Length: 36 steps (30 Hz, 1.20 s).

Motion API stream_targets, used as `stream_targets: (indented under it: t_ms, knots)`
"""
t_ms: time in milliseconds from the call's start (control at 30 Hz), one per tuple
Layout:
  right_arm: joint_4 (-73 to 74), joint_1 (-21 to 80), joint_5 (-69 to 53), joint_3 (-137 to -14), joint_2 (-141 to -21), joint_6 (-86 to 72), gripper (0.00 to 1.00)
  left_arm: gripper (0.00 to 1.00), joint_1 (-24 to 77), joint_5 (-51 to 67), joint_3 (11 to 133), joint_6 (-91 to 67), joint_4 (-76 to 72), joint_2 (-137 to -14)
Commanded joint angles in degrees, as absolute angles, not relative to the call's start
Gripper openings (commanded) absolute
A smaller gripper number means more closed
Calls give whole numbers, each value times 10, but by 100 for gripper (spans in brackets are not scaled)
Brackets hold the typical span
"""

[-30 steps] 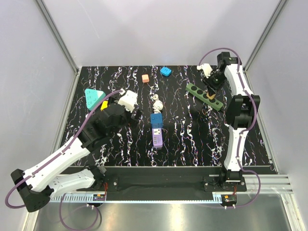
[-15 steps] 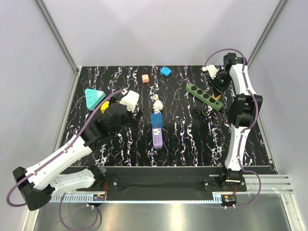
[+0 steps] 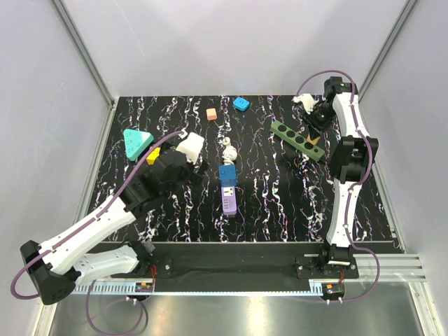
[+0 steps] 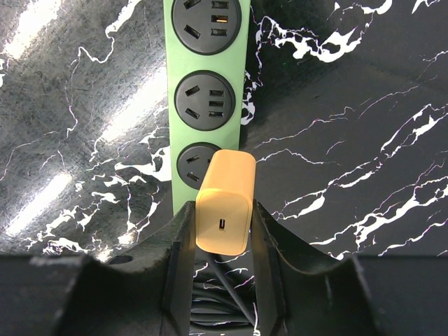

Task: Insert the plug

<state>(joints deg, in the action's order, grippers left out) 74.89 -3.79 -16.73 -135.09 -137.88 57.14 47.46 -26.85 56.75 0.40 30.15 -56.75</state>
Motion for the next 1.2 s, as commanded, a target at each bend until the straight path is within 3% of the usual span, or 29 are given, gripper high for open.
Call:
stream_targets:
  t_ms: [0,600,1167]
  knots:
    - [775,-36,-189,-1370,-1375,579,0,99,477,-275,589,3,286,-569]
    - [740,-36,-180,-1347,-1310,562,0,99,476,-271,592,2,289,-565]
    - [752,-36,-189,-1296,-1327,570,0,99,476,-265,594,2,291,-563]
